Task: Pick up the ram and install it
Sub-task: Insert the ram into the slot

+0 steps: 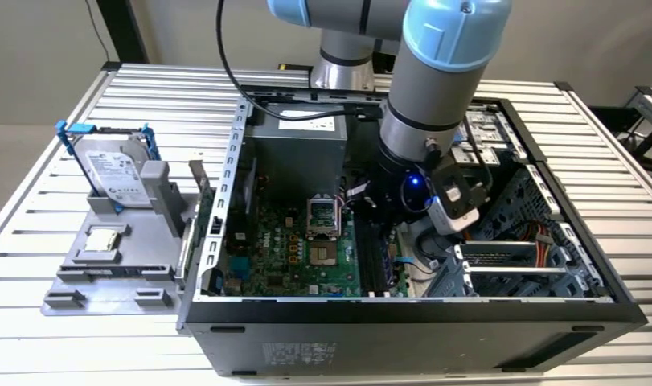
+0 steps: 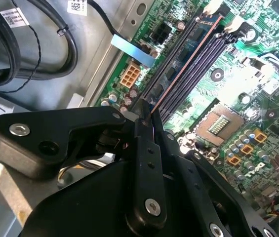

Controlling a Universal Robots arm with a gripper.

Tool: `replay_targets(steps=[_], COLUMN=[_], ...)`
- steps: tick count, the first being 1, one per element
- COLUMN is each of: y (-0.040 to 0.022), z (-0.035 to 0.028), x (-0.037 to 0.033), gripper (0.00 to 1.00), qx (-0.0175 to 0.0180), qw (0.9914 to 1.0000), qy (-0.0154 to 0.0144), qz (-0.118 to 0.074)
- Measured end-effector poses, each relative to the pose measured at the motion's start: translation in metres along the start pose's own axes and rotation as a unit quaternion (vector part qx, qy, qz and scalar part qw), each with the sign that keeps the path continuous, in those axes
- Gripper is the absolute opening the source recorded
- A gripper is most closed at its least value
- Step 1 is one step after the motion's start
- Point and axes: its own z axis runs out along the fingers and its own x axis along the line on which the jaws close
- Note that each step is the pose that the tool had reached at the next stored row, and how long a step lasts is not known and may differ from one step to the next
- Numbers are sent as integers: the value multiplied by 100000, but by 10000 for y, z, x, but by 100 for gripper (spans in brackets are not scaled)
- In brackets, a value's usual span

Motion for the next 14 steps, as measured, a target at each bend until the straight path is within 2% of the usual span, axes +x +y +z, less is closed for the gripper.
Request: replay_targets(steps=[14], y=[4], z=[43], x=[0], gripper=[0], qx=[3], qw=[100000], qy=[21], qz=[-4])
